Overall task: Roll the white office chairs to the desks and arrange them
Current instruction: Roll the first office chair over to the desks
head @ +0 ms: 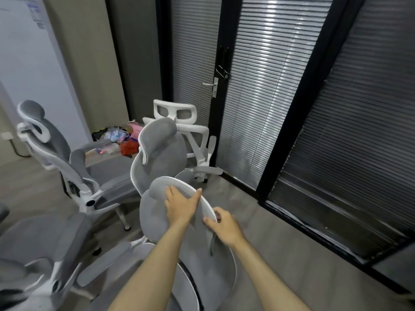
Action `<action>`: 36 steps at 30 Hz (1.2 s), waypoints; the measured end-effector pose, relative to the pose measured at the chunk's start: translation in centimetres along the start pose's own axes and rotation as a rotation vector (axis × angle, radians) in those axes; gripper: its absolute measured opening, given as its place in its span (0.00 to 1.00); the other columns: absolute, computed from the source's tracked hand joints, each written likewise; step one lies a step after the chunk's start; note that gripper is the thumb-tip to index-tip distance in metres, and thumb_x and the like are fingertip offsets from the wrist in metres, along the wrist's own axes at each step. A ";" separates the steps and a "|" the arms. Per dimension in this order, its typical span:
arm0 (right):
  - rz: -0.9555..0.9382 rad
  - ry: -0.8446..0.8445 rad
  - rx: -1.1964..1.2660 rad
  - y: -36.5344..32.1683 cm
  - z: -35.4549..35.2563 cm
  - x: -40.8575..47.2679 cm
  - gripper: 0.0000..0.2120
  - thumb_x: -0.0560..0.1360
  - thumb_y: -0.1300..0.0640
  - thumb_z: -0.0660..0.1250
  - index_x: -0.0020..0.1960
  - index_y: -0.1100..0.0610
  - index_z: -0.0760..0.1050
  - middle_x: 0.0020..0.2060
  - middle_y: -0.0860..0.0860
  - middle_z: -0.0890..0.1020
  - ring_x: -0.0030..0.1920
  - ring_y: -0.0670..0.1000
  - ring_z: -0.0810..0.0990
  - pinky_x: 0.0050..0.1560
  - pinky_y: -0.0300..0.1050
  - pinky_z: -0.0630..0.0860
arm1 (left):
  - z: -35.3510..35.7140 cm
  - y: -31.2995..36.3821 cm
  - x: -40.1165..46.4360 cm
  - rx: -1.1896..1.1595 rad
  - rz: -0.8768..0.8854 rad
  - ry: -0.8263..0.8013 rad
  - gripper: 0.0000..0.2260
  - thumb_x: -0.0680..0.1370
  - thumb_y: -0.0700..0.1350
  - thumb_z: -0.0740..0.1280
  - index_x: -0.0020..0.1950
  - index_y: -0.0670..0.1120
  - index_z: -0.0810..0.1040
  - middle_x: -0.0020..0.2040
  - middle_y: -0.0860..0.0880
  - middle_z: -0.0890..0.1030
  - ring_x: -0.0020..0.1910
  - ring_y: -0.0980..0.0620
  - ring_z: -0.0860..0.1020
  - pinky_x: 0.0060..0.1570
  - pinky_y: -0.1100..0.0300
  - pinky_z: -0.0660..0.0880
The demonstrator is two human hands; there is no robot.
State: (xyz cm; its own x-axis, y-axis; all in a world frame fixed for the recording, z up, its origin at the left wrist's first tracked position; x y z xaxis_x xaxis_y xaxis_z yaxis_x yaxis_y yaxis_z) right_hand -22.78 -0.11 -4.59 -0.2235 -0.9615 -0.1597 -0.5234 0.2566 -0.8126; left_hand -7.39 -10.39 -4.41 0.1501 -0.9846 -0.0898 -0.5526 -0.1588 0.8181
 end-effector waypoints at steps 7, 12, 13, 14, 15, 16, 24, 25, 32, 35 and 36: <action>0.037 -0.053 0.153 1.9 0.9 -7.5 0.14 0.67 0.46 0.74 0.49 0.48 0.76 0.43 0.50 0.86 0.43 0.53 0.86 0.47 0.57 0.83 | -0.3 -1.0 -6.7 -0.107 -0.044 -0.123 0.43 0.66 0.65 0.70 0.73 0.42 0.64 0.73 0.44 0.67 0.67 0.35 0.70 0.65 0.42 0.71; 0.005 -0.181 0.251 3.4 1.3 -15.7 0.17 0.71 0.42 0.77 0.53 0.49 0.78 0.46 0.54 0.86 0.41 0.48 0.85 0.41 0.46 0.81 | -0.9 -1.9 -13.9 -0.198 0.002 -0.249 0.35 0.72 0.57 0.72 0.74 0.45 0.64 0.73 0.47 0.70 0.69 0.44 0.71 0.68 0.51 0.68; -0.009 -0.176 0.221 3.9 1.1 -17.4 0.17 0.72 0.41 0.76 0.54 0.51 0.79 0.46 0.56 0.86 0.41 0.50 0.85 0.43 0.47 0.82 | -1.1 -2.1 -15.5 -0.200 0.017 -0.271 0.35 0.75 0.54 0.72 0.76 0.44 0.62 0.76 0.47 0.68 0.72 0.45 0.69 0.70 0.51 0.65; -0.030 -0.152 0.174 4.5 0.8 -19.0 0.16 0.74 0.42 0.74 0.54 0.52 0.80 0.46 0.56 0.86 0.41 0.51 0.86 0.45 0.48 0.83 | -1.4 -2.3 -17.0 -0.202 0.034 -0.288 0.34 0.77 0.53 0.71 0.78 0.44 0.61 0.77 0.47 0.66 0.74 0.46 0.68 0.71 0.52 0.64; -0.048 -0.120 0.123 5.3 0.5 -20.5 0.14 0.75 0.44 0.73 0.54 0.52 0.81 0.46 0.55 0.86 0.43 0.52 0.86 0.49 0.50 0.84 | -1.7 -2.6 -18.6 -0.203 0.045 -0.306 0.33 0.78 0.52 0.70 0.78 0.45 0.61 0.77 0.48 0.66 0.75 0.46 0.67 0.71 0.52 0.63; -0.052 -0.084 0.076 6.0 0.2 -22.1 0.11 0.77 0.47 0.72 0.56 0.51 0.81 0.46 0.53 0.87 0.44 0.52 0.86 0.52 0.52 0.83 | -2.0 -2.9 -20.3 -0.207 0.055 -0.325 0.32 0.78 0.52 0.70 0.79 0.45 0.61 0.78 0.48 0.66 0.75 0.46 0.66 0.72 0.52 0.62; 0.033 0.164 -0.100 8.4 -1.2 -34.1 0.15 0.80 0.52 0.67 0.66 0.43 0.75 0.48 0.41 0.83 0.53 0.44 0.83 0.60 0.46 0.78 | -6.6 -6.8 -29.9 -0.181 0.177 -0.557 0.19 0.72 0.59 0.69 0.59 0.53 0.72 0.59 0.53 0.79 0.59 0.48 0.78 0.65 0.45 0.74; 0.032 0.193 -0.104 8.5 -1.0 -35.3 0.16 0.80 0.52 0.67 0.66 0.43 0.74 0.51 0.42 0.84 0.55 0.44 0.82 0.62 0.47 0.77 | -7.1 -7.6 -30.5 -0.172 0.189 -0.602 0.21 0.70 0.61 0.69 0.59 0.54 0.73 0.59 0.53 0.80 0.58 0.50 0.79 0.64 0.45 0.74; -0.007 0.230 -0.201 6.4 1.7 -43.0 0.25 0.80 0.56 0.68 0.75 0.49 0.67 0.70 0.49 0.74 0.70 0.47 0.74 0.71 0.43 0.69 | -12.3 -11.1 -36.4 0.035 0.344 -0.860 0.26 0.72 0.44 0.76 0.67 0.51 0.71 0.61 0.57 0.75 0.61 0.54 0.74 0.55 0.60 0.71; -0.019 0.231 -0.245 5.3 2.7 -45.5 0.28 0.80 0.55 0.68 0.78 0.48 0.63 0.71 0.49 0.71 0.72 0.48 0.71 0.73 0.47 0.67 | -14.3 -12.4 -39.3 0.110 0.383 -0.892 0.30 0.61 0.50 0.76 0.63 0.56 0.74 0.60 0.56 0.78 0.59 0.52 0.78 0.63 0.52 0.75; -0.026 0.228 -0.271 4.8 2.9 -46.3 0.30 0.80 0.55 0.68 0.78 0.47 0.62 0.72 0.48 0.70 0.73 0.48 0.69 0.73 0.47 0.67 | -14.7 -12.8 -40.2 0.136 0.404 -0.887 0.30 0.58 0.53 0.74 0.60 0.58 0.74 0.58 0.58 0.79 0.58 0.53 0.79 0.63 0.50 0.75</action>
State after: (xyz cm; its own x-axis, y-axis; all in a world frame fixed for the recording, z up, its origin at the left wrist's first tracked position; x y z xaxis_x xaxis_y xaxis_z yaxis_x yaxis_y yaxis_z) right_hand -12.55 45.34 -2.72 -0.3689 -0.9294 0.0127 -0.7233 0.2784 -0.6319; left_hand 5.68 32.28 -2.97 -0.7102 -0.6554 -0.2569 -0.5249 0.2498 0.8137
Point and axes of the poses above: each hand's wrist, its own x-axis towards the middle knuckle, its own z-axis out of the palm, y = z × x, the point moved 6 cm from there along x, towards the middle knuckle
